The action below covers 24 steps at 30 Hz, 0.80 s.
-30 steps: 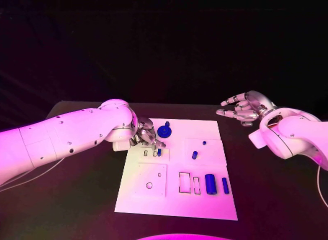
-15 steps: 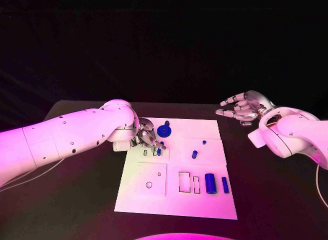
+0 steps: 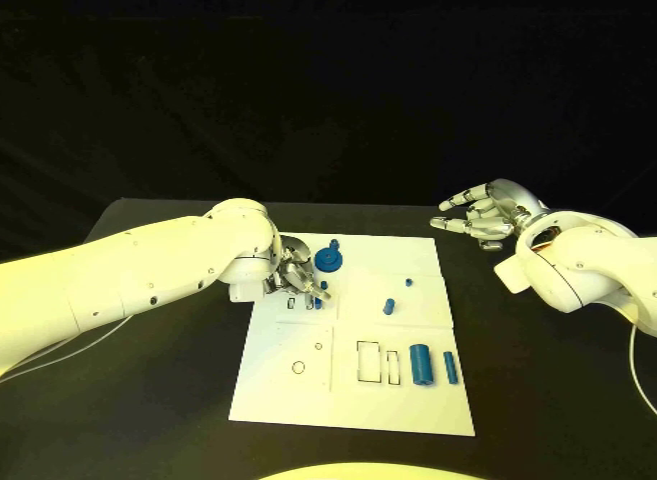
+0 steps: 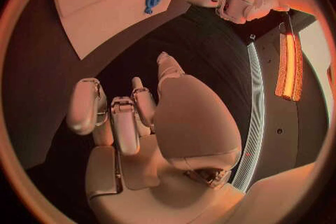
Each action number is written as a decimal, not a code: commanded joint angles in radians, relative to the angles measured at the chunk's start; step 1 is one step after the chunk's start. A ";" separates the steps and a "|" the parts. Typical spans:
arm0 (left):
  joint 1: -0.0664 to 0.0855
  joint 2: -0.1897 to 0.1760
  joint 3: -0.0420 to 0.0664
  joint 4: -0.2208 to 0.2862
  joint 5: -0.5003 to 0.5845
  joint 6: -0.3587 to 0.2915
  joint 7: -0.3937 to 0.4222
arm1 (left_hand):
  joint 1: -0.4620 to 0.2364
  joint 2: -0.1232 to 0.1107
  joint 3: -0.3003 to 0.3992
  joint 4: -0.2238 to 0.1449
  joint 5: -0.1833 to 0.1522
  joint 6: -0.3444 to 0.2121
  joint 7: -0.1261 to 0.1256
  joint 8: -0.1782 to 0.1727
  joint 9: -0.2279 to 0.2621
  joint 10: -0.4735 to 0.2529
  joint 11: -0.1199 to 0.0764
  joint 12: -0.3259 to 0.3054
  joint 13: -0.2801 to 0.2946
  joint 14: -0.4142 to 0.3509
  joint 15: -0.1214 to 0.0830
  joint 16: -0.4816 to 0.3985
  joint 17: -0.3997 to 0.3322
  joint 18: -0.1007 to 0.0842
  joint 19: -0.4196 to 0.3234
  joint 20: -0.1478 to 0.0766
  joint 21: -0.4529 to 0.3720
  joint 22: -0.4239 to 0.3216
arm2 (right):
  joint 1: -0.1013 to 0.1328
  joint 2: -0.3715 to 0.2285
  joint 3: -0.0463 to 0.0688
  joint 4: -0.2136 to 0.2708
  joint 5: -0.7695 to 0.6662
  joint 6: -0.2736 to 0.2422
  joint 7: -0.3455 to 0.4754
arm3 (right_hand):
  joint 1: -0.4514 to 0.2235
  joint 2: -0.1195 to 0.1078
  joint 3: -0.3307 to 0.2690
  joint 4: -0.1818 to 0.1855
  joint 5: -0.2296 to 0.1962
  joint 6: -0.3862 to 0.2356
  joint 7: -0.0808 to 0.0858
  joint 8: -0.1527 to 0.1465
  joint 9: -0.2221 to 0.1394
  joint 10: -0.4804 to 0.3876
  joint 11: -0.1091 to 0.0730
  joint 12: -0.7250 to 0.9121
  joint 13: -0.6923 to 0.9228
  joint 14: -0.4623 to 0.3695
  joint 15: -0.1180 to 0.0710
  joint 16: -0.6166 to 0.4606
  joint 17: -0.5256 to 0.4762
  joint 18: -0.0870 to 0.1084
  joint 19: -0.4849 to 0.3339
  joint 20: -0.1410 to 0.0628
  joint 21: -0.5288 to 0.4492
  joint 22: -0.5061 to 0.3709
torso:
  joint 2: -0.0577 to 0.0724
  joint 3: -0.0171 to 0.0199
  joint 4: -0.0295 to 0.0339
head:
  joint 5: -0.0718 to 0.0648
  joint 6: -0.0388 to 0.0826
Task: Assemble the parts on the task board
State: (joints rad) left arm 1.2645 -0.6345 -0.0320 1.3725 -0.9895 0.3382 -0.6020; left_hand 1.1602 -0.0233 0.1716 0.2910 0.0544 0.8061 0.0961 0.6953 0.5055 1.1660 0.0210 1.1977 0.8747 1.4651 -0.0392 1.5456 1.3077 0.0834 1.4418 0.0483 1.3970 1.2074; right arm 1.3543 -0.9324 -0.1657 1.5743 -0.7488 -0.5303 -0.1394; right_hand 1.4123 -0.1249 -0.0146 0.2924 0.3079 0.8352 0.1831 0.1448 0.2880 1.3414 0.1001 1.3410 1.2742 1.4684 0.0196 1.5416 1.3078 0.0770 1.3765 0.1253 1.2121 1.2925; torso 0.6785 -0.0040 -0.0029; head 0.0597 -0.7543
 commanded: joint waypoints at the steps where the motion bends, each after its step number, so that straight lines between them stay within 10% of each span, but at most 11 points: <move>1: 0.001 0.005 0.000 -0.001 0.016 0.010 0.012 | 0.013 0.003 0.006 0.000 -0.003 0.002 -0.003 0.002 0.002 0.006 -0.003 0.002 0.000 0.088 -0.009 0.000 0.204 -0.014 0.003 0.002 0.005 0.002 | 0.000 0.003 0.000 -0.002 -0.007 0.022 -0.003 | 0.011 0.003 -0.003 -0.004 0.006 0.006 -0.003 0.007 -0.002 0.003 -0.006 0.005 -0.001 0.077 -0.001 -0.007 0.156 0.011 -0.001 -0.004 -0.005 -0.002 | -0.001 0.0008 0.0007 | 0.000 0.000; 17: 0.001 0.010 -0.003 -0.007 0.044 0.007 0.027 | 0.101 0.020 0.086 -0.002 -0.003 0.012 -0.015 0.011 0.031 0.011 -0.013 -0.001 0.004 0.085 -0.016 -0.005 0.195 -0.015 0.003 0.001 0.011 0.012 | -0.001 0.010 0.000 -0.010 -0.014 0.036 -0.012 | 0.014 0.006 -0.002 -0.004 0.021 0.008 -0.003 0.008 -0.003 0.002 -0.007 0.005 -0.003 0.076 -0.002 -0.008 0.151 0.012 -0.003 -0.004 -0.011 -0.005 | -0.001 0.0013 -0.0005 | 0.000 -0.004; 24: 0.001 0.010 -0.004 -0.011 0.054 0.000 0.033 | 0.155 -0.012 0.224 -0.002 -0.003 0.006 -0.021 0.019 0.066 0.015 -0.019 -0.007 0.007 0.084 -0.022 -0.008 0.191 -0.016 0.004 -0.003 0.015 0.020 | -0.002 0.011 0.000 -0.012 -0.015 0.042 -0.016 | 0.017 0.007 -0.001 -0.004 0.039 0.010 -0.004 0.009 -0.005 0.002 -0.008 0.005 -0.004 0.075 -0.003 -0.010 0.148 0.013 -0.004 -0.005 -0.015 -0.007 | -0.001 0.0018 0.0007 | 0.000 -0.005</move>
State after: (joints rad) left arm 1.2652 -0.6283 -0.0353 1.3624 -0.9543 0.3370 -0.5861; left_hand 1.3118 -0.0306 0.3887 0.2897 0.0517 0.8114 0.0803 0.7080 0.5633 1.1785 0.0085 1.1967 0.8805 1.4651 -0.0538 1.5410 1.3076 0.0834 1.4417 0.0483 1.4086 1.2264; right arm 1.3533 -0.9221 -0.1663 1.5621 -0.7514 -0.5095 -0.1543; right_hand 1.4201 -0.1171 -0.0146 0.2924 0.3448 0.8373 0.1810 0.1507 0.2849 1.3414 0.1001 1.3410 1.2719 1.4684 0.0196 1.5360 1.3075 0.0770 1.3766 0.1254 1.2042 1.2865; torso 0.6775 -0.0023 -0.0025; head 0.0594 -0.7585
